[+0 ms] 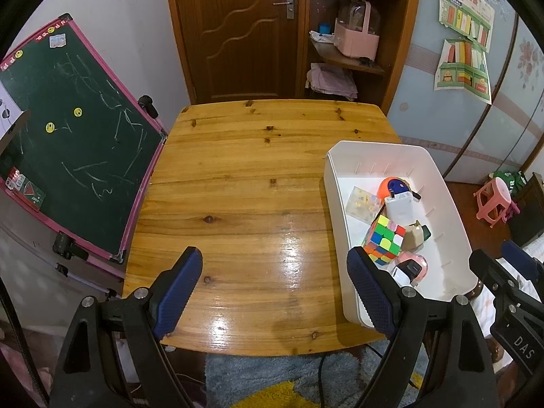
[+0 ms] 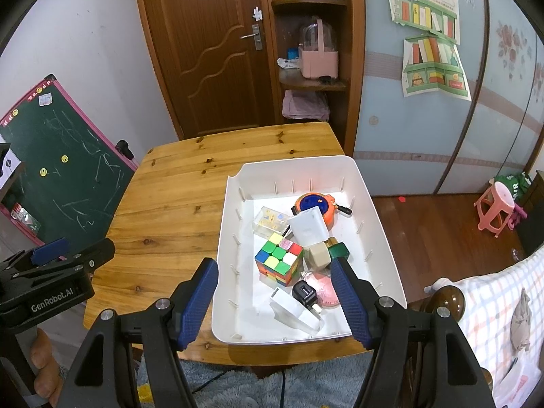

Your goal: Organize rigid objects

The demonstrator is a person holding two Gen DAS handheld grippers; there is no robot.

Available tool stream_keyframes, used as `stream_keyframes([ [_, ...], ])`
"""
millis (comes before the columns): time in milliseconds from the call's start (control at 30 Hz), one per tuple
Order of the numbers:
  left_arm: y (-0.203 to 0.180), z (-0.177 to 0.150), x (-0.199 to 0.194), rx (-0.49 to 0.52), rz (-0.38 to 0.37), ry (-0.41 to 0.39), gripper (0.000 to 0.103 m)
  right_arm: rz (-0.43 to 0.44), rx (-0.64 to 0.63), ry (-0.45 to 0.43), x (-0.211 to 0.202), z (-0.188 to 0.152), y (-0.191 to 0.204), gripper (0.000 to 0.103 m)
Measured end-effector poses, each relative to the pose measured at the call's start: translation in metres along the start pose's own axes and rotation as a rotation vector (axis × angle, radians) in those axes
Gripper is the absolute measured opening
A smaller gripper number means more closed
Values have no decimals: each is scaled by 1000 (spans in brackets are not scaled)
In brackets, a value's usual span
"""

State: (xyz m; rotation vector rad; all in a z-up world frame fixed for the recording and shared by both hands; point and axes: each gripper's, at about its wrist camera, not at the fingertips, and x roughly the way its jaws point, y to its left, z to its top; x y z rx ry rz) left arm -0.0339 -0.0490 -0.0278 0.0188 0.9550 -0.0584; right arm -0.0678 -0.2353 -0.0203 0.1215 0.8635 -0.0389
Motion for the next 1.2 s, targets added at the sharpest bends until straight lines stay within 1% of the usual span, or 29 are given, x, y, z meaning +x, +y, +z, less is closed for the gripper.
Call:
stream_keyframes([
  [1200, -1, -4, 5, 3, -3, 10, 89, -3, 4, 26, 10, -7, -1, 69],
])
